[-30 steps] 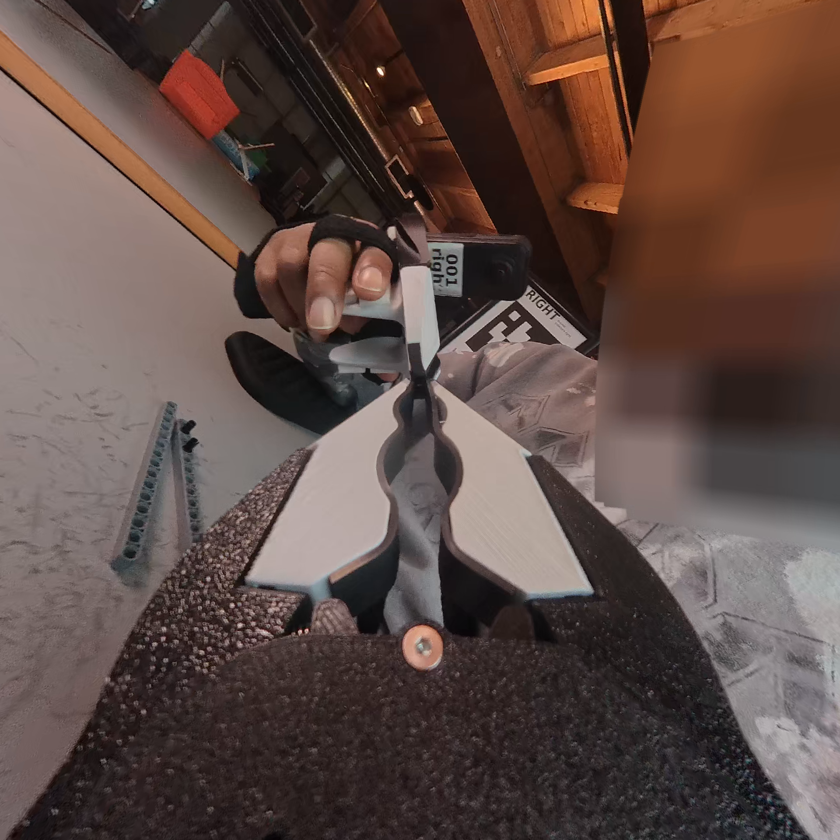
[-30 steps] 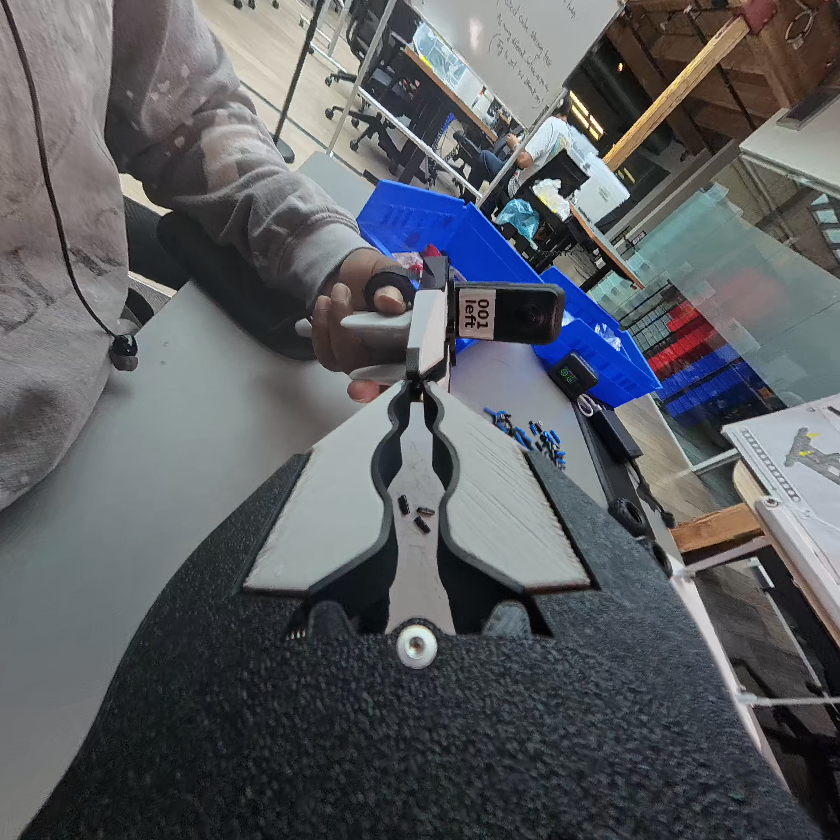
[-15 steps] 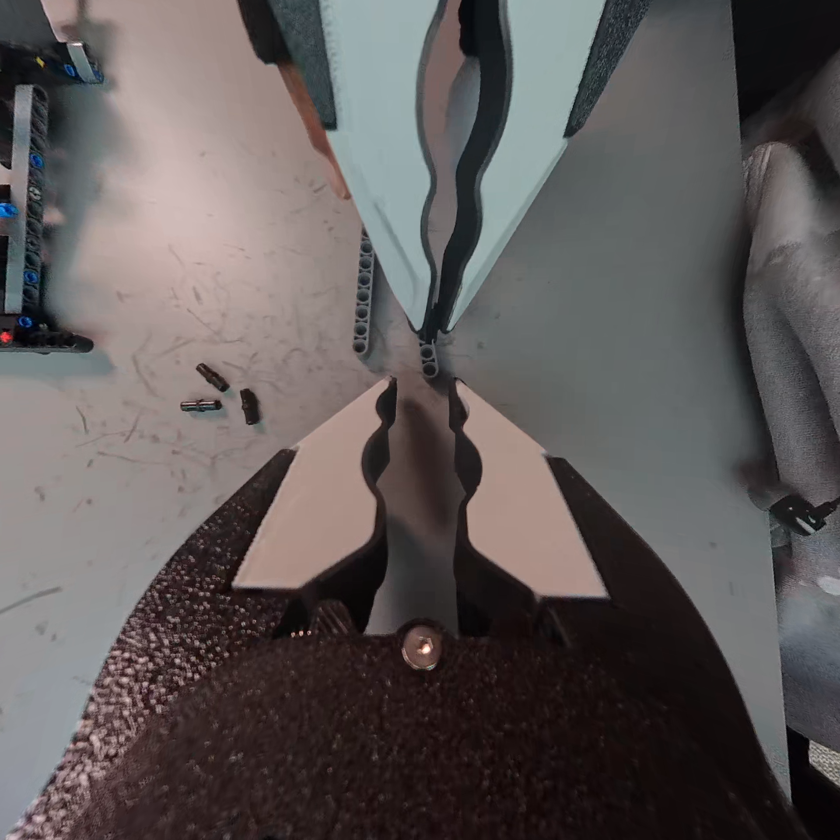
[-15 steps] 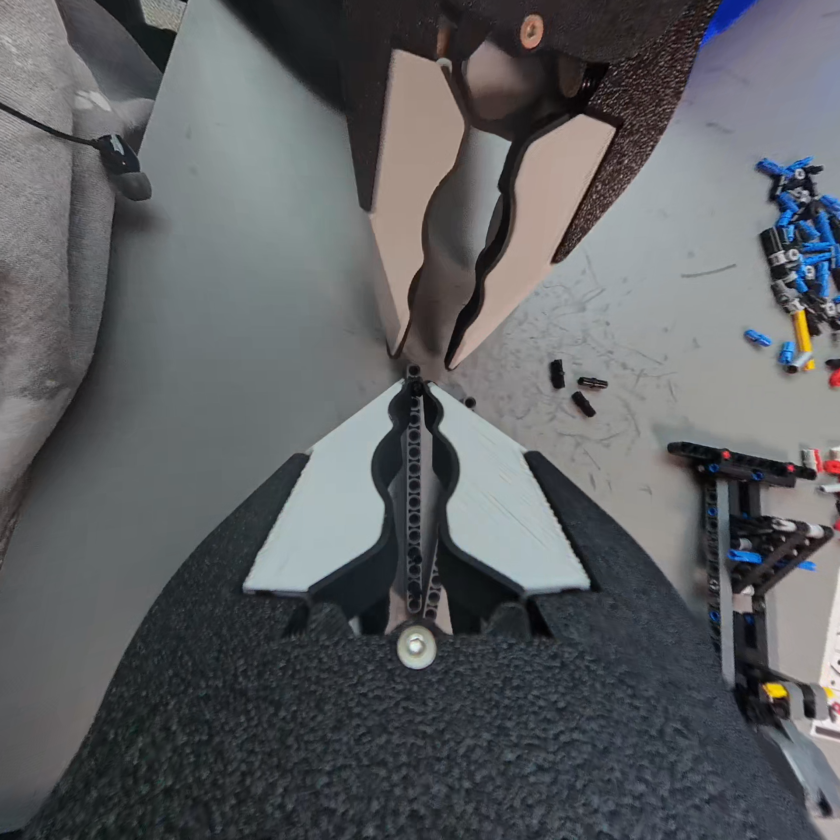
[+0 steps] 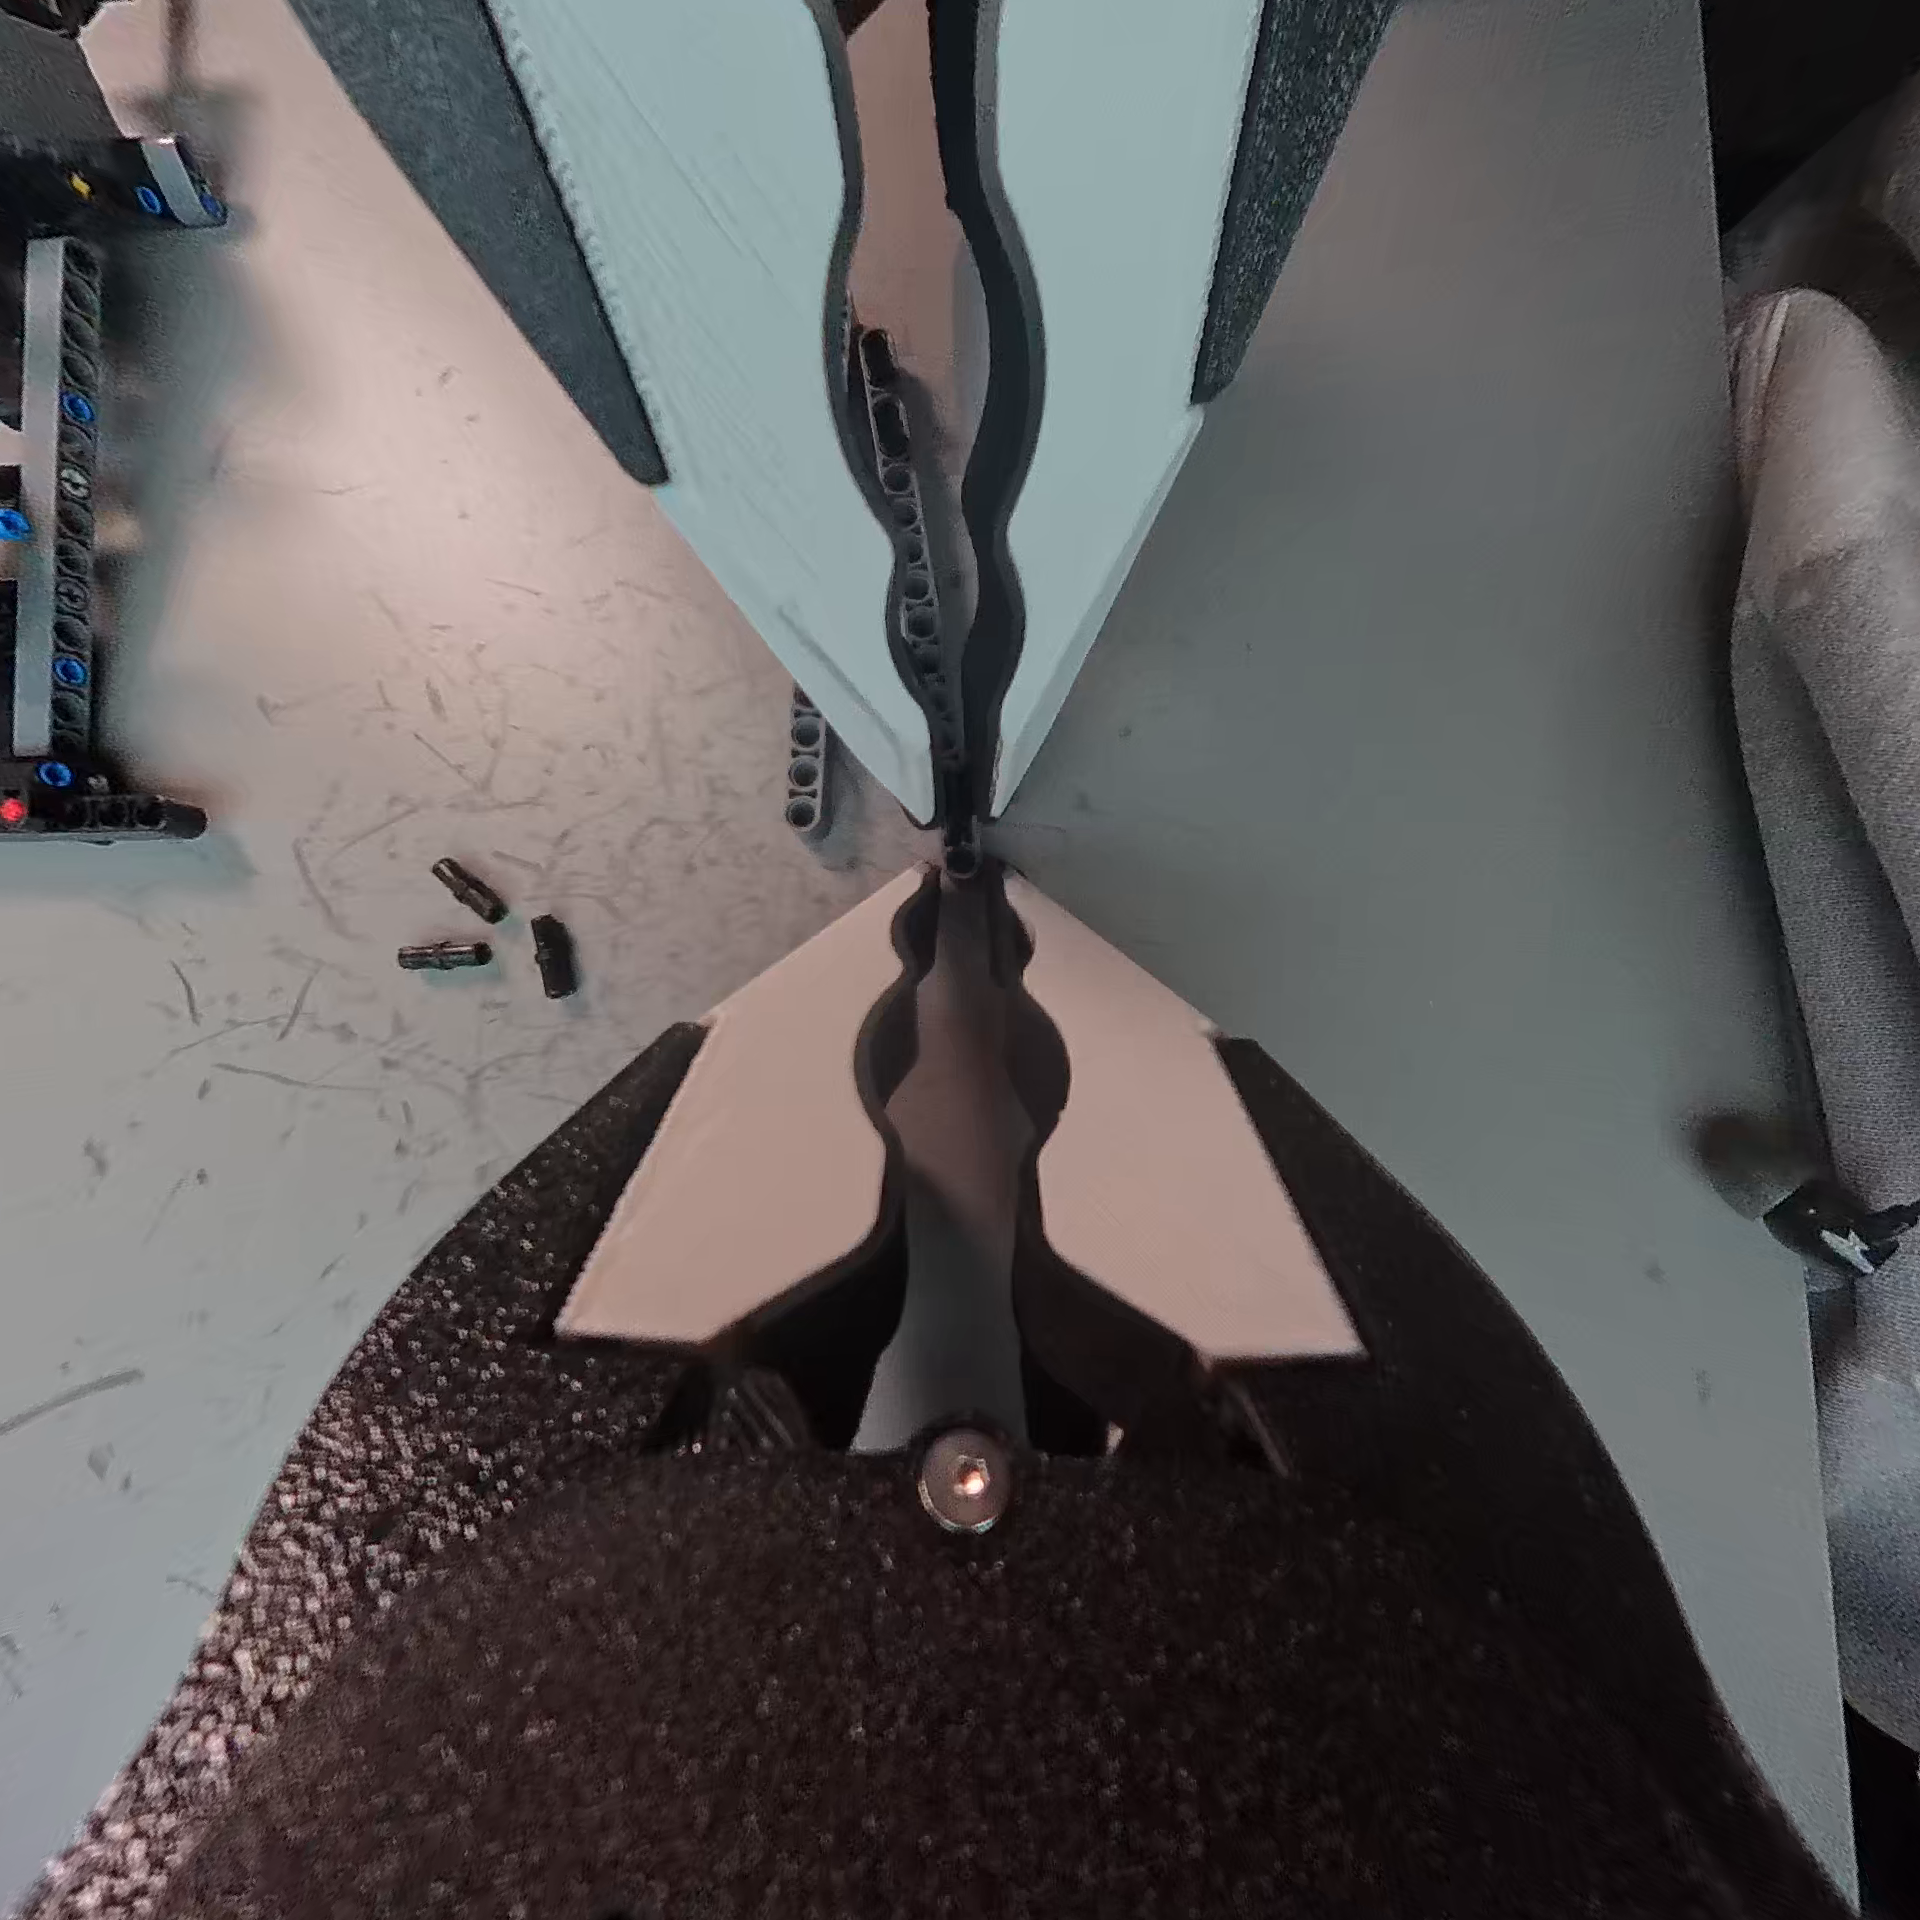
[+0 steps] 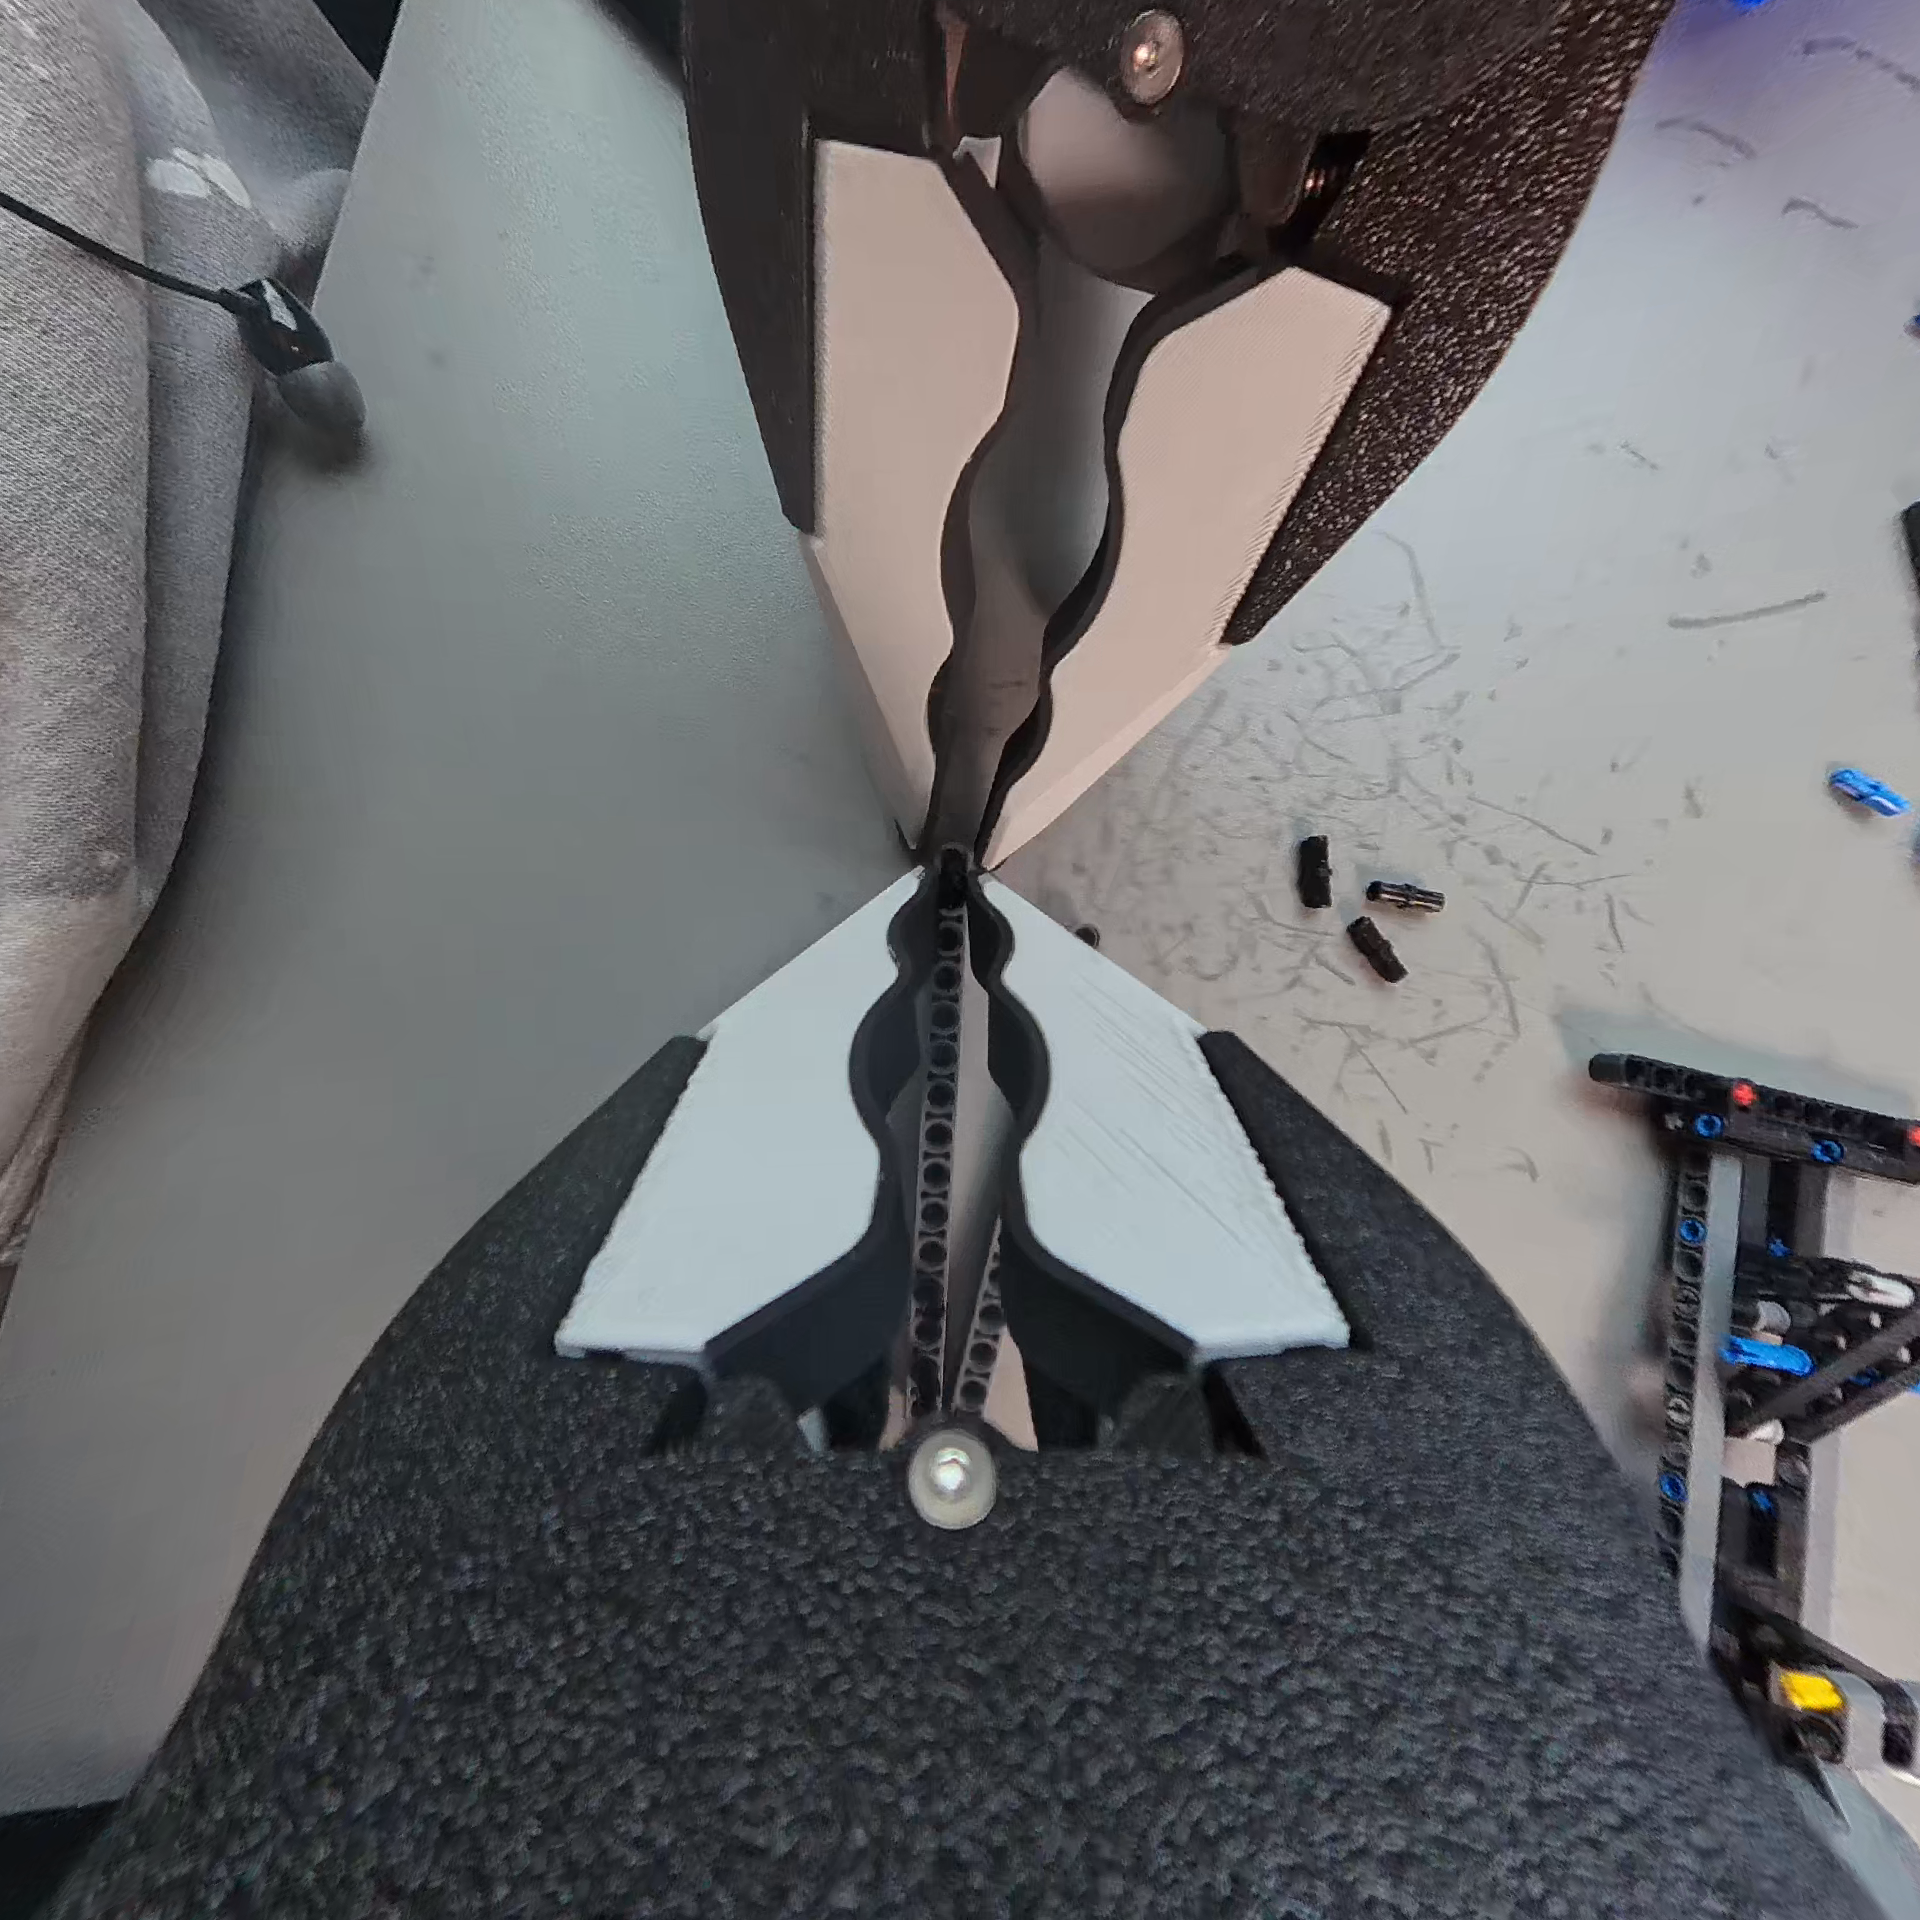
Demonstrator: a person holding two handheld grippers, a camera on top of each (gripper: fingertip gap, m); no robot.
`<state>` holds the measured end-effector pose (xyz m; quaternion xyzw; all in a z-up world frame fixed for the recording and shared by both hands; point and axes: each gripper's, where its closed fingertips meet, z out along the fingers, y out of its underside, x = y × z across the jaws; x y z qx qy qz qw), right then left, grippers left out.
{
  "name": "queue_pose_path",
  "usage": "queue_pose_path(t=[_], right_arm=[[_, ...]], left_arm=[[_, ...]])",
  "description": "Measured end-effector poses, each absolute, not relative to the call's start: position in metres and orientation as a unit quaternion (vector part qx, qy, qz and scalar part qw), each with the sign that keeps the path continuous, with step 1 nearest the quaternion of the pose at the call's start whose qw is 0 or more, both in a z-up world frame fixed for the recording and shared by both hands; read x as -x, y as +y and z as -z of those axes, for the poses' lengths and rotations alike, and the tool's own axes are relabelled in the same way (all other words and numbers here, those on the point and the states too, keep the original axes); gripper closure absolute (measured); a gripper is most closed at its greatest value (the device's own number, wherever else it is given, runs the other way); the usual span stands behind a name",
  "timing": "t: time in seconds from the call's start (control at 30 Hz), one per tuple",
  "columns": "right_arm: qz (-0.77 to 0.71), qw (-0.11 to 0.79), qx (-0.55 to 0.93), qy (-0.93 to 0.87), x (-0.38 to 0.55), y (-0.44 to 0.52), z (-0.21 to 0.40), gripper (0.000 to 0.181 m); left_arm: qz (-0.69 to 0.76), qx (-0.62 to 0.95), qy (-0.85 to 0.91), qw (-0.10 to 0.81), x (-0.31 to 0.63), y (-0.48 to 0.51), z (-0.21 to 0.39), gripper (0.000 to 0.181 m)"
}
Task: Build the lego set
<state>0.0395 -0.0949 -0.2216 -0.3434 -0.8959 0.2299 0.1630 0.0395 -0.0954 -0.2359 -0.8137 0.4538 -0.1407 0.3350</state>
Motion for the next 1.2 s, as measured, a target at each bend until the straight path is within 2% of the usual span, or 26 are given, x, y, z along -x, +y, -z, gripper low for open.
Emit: queue_pose_path(t=[1.2], right_arm=[[-0.212, 0.131, 0.361, -0.899, -0.060, -0.079, 0.223, 0.177]], left_arm=[[0.128, 0.808, 0.459, 0.346, -0.044, -0.093, 0.237, 0.173]])
